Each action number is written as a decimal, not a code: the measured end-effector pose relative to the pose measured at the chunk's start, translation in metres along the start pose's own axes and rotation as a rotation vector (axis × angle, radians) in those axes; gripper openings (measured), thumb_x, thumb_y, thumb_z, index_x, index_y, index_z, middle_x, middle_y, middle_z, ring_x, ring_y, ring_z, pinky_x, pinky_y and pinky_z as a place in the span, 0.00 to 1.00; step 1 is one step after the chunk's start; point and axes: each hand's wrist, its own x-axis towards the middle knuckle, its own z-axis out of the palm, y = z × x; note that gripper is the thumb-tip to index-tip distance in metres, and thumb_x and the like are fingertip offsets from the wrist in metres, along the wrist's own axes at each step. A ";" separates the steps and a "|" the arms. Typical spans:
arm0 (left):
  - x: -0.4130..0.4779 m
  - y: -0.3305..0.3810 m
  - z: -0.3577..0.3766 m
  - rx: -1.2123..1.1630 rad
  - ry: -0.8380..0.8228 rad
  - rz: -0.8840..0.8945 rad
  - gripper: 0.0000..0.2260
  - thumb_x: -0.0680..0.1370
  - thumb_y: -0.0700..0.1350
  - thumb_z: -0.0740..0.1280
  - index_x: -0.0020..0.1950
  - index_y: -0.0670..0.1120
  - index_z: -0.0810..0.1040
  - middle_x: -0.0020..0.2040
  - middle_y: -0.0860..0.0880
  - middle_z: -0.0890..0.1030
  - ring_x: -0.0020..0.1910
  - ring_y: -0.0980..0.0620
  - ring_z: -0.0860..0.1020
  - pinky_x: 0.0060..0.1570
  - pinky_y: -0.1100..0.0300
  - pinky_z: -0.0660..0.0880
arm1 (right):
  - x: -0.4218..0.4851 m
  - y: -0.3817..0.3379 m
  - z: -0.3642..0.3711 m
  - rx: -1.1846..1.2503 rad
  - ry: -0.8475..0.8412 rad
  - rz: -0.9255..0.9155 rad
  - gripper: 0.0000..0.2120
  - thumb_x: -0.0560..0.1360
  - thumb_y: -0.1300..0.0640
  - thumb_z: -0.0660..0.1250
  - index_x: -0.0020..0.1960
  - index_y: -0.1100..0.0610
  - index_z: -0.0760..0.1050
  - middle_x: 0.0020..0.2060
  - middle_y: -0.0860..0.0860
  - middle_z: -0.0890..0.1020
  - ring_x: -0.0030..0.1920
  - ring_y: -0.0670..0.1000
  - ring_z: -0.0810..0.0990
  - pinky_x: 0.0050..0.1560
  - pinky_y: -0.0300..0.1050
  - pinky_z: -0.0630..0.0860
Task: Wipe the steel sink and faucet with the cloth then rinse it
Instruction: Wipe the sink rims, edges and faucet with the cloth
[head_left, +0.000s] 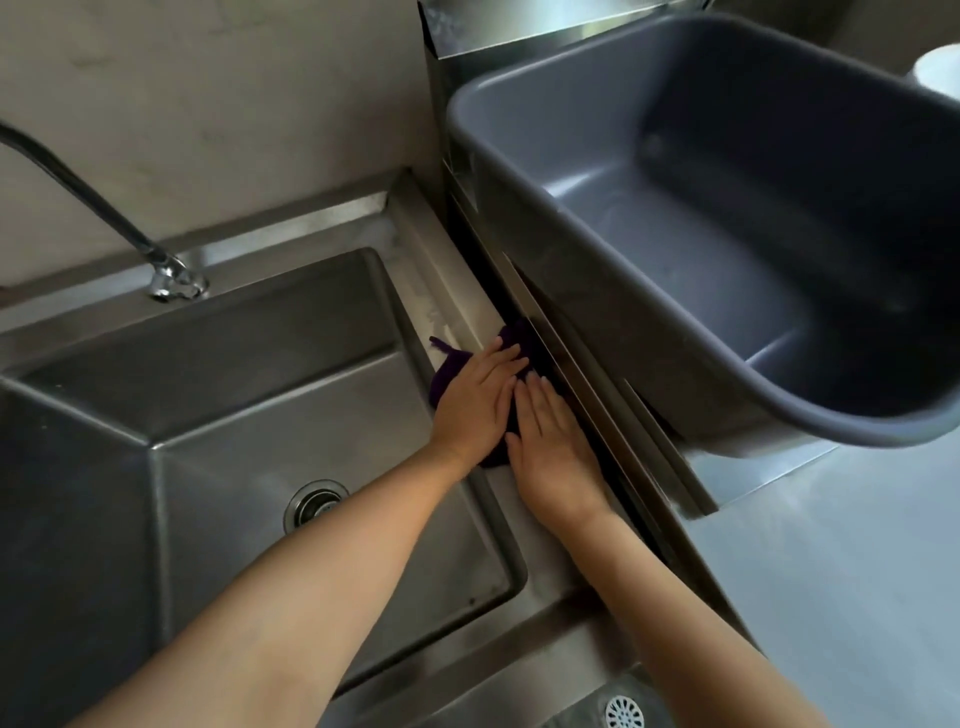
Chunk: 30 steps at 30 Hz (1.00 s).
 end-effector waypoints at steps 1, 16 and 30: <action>0.002 -0.003 -0.001 0.004 0.001 0.002 0.14 0.81 0.41 0.57 0.65 0.43 0.75 0.68 0.46 0.73 0.72 0.53 0.63 0.73 0.54 0.58 | 0.004 -0.003 -0.003 0.009 -0.020 0.007 0.24 0.77 0.55 0.51 0.67 0.68 0.68 0.67 0.62 0.72 0.68 0.58 0.71 0.69 0.51 0.65; 0.054 -0.048 -0.014 0.016 0.097 0.027 0.20 0.79 0.47 0.52 0.62 0.41 0.77 0.64 0.44 0.77 0.68 0.55 0.64 0.70 0.60 0.58 | 0.074 -0.008 0.007 0.106 -0.036 -0.024 0.28 0.82 0.60 0.52 0.76 0.57 0.41 0.77 0.53 0.45 0.73 0.47 0.36 0.69 0.43 0.32; 0.119 -0.100 -0.037 0.060 0.069 0.023 0.19 0.79 0.46 0.51 0.62 0.41 0.77 0.64 0.45 0.77 0.69 0.52 0.67 0.71 0.59 0.60 | 0.160 -0.026 0.018 0.150 -0.041 -0.038 0.27 0.82 0.58 0.51 0.76 0.60 0.44 0.77 0.55 0.48 0.77 0.51 0.44 0.71 0.41 0.36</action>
